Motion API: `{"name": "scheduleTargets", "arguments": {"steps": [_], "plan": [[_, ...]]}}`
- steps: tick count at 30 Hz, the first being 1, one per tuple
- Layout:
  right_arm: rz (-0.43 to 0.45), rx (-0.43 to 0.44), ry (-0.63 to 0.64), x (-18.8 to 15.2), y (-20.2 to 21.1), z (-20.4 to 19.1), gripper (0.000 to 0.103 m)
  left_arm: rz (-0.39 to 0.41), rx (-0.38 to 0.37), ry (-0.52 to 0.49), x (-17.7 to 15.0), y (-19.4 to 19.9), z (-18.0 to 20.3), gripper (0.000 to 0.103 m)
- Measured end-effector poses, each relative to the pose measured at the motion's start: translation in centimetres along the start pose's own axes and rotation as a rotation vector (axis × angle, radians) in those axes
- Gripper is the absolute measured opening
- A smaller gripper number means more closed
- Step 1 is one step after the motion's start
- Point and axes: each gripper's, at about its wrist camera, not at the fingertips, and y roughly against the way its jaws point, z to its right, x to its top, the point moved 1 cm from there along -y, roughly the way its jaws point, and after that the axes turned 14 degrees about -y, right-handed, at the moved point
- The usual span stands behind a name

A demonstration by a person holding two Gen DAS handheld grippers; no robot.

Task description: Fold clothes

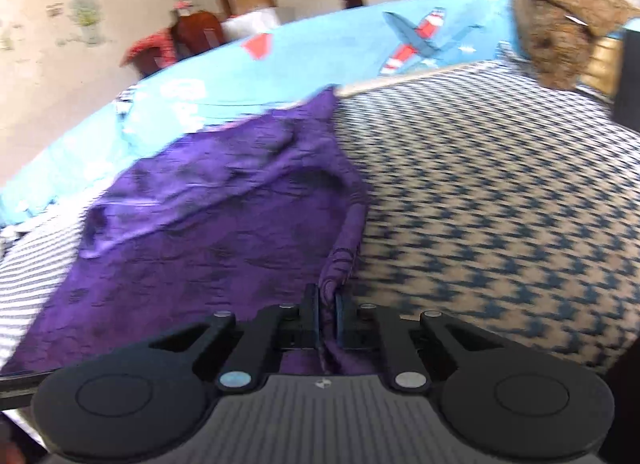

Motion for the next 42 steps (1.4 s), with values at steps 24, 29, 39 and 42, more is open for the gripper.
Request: {"name": "scheduleTargets", "arguments": {"steps": [24,29,39,42], "plan": [[-0.143,0.217,0.341,-5.8,-3.4,-9.5,0.057,-0.022,0.067,0.057,0.1,-0.2,-1.2,0.103],[-0.172,0.223,0.365,-5.4,-2.3,-9.8,0.065,-0.025,0.052,0.073,0.2,-0.3,-1.4,0.103],[-0.213,0.247,0.361,-3.1,-1.2,-9.9,0.071,-0.052,0.051,0.072,0.2,-1.0,-1.2,0.103],[-0.226,0.259,0.35,-1.8,-1.5,-10.1,0.072,-0.052,0.059,0.065,0.5,-1.2,-1.0,0.103]]}}
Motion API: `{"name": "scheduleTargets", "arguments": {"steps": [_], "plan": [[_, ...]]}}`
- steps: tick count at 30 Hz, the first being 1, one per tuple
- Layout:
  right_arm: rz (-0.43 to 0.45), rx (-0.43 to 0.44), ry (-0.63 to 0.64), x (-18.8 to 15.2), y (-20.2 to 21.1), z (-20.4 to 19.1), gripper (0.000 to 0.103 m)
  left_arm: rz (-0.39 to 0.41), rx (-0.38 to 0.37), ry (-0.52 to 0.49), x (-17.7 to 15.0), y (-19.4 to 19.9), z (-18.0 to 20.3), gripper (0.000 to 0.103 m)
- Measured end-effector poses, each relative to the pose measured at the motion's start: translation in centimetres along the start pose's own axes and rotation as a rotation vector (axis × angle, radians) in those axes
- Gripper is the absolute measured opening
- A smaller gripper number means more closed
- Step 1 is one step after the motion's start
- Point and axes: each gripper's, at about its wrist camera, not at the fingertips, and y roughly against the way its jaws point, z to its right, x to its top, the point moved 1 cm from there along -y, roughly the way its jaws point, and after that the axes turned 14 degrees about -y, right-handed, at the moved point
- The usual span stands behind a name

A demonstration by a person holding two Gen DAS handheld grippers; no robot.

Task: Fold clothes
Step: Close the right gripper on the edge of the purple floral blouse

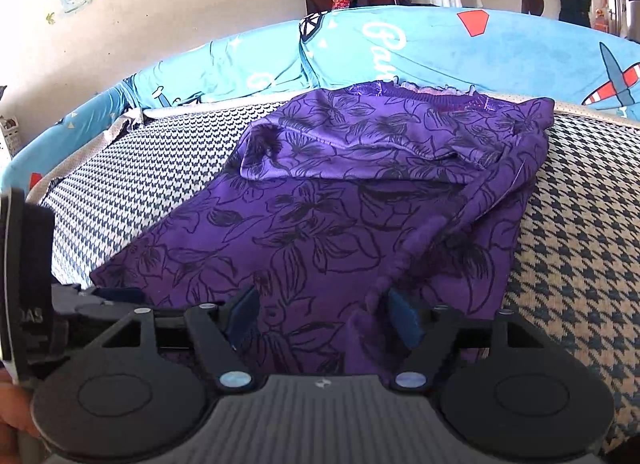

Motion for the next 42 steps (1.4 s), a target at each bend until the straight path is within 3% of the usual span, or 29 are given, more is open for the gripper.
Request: {"name": "scheduleTargets", "arguments": {"steps": [8,13,21,31,42], "plan": [[0.032,0.005,-0.047,4.9,-0.3,2.3,0.073,-0.012,0.008,-0.012,1.3,-0.8,0.4,0.103],[0.067,-0.035,-0.056,7.3,-1.3,4.0,0.073,-0.013,0.002,-0.023,2.6,-1.5,0.5,0.103],[0.068,-0.051,-0.243,9.6,-3.1,7.7,0.073,-0.005,0.002,-0.05,5.0,-2.8,0.8,0.103],[0.136,-0.111,-0.441,13.5,-5.0,12.7,0.074,0.043,-0.027,-0.107,8.7,-3.6,1.2,0.103],[0.151,-0.126,-0.521,15.8,-8.4,16.3,0.084,0.083,-0.044,-0.131,12.3,-4.6,0.5,0.103]]}}
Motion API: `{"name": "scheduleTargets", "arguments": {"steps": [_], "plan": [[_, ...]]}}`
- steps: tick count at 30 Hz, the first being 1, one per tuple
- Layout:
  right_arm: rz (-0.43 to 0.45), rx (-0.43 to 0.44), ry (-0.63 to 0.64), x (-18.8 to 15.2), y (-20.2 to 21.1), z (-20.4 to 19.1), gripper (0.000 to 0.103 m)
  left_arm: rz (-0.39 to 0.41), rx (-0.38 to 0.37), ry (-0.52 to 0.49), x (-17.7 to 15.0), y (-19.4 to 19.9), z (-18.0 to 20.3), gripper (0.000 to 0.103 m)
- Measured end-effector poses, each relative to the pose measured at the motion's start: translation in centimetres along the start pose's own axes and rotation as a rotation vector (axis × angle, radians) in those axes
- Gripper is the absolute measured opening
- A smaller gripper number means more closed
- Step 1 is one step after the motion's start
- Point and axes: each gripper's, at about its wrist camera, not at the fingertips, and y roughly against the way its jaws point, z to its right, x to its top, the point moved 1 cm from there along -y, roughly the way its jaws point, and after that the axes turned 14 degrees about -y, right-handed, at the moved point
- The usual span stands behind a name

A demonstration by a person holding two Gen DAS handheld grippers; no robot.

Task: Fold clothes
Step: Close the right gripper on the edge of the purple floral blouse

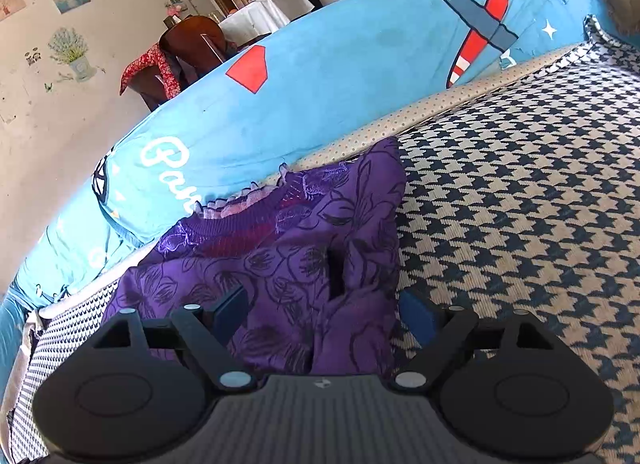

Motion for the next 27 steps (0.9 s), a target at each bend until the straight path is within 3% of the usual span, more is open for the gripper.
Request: {"name": "scheduleTargets", "arguments": {"steps": [11,12,14,18,20,27], "plan": [[-0.021,-0.026,-0.008,0.4,-3.8,1.0,0.082,-0.007,-0.04,-0.007,1.7,-1.4,-0.6,0.103],[-0.02,-0.027,-0.006,0.4,-4.1,1.0,0.08,-0.008,-0.04,-0.01,1.9,-1.5,-0.7,0.103],[-0.026,-0.013,0.001,0.4,-4.5,0.9,0.064,-0.011,-0.042,-0.009,2.2,-1.7,-0.8,0.103],[-0.035,-0.004,0.016,0.3,-5.0,0.6,0.046,-0.019,-0.068,0.015,2.5,-2.0,-1.2,0.103],[-0.037,-0.004,0.006,0.3,-5.1,0.6,0.032,-0.023,-0.085,0.029,2.5,-2.0,-1.3,0.103],[-0.044,-0.002,-0.019,0.4,-5.4,0.9,0.033,0.0,-0.091,0.032,2.6,-1.3,-1.2,0.103]]}}
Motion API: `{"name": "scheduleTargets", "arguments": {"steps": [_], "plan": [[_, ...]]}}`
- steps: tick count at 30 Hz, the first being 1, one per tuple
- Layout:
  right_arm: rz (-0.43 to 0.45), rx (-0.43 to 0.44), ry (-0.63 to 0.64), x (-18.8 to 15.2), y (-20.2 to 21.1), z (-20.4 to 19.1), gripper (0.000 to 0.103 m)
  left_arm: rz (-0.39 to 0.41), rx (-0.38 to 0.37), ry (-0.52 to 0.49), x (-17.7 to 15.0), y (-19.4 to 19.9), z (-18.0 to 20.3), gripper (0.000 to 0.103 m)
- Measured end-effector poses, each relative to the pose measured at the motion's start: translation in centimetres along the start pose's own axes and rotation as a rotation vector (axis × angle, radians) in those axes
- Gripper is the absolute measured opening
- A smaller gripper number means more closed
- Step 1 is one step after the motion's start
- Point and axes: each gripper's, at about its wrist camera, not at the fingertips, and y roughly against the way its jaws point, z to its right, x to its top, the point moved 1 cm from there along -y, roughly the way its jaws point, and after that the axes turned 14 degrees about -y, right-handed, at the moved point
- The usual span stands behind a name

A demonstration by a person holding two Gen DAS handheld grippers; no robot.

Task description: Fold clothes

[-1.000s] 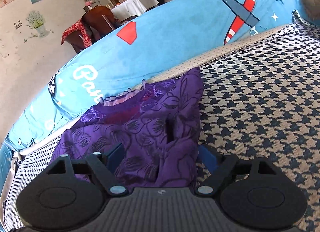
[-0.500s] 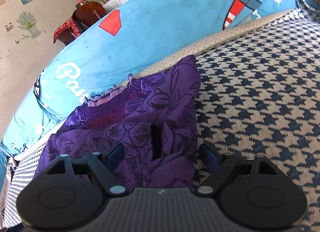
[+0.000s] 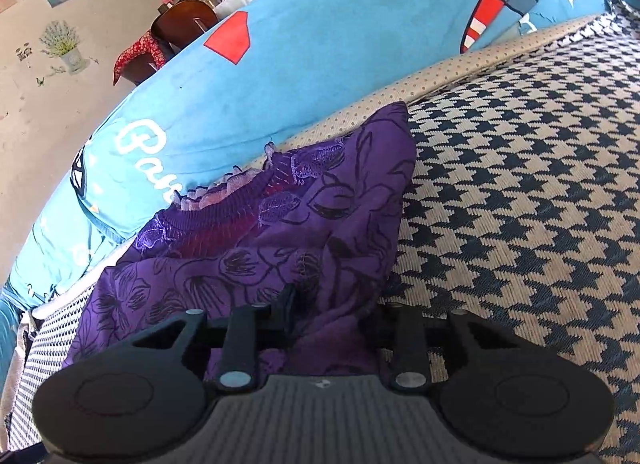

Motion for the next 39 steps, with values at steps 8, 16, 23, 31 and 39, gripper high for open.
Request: {"name": "scheduleTargets", "arguments": {"steps": [8,16,23,31,39], "plan": [[0.025,-0.018,0.045,-0.5,0.0,-0.4,0.03,-0.02,0.003,0.021,-0.4,-0.4,-0.2,0.103],[0.062,-0.022,0.069,-0.6,1.1,-2.0,0.016,-0.015,0.043,0.042,-0.5,-0.1,-1.0,0.103],[0.08,0.053,0.087,-1.0,1.9,-5.0,0.015,-0.004,0.058,0.086,-0.5,0.7,-2.3,0.103],[0.114,0.118,0.176,-2.9,1.8,-10.7,0.015,0.019,0.071,0.139,-1.2,2.5,-4.3,0.103],[0.124,0.211,0.421,-7.1,-0.4,-19.0,0.015,0.022,0.074,0.224,-2.4,3.7,-7.3,0.103]]}}
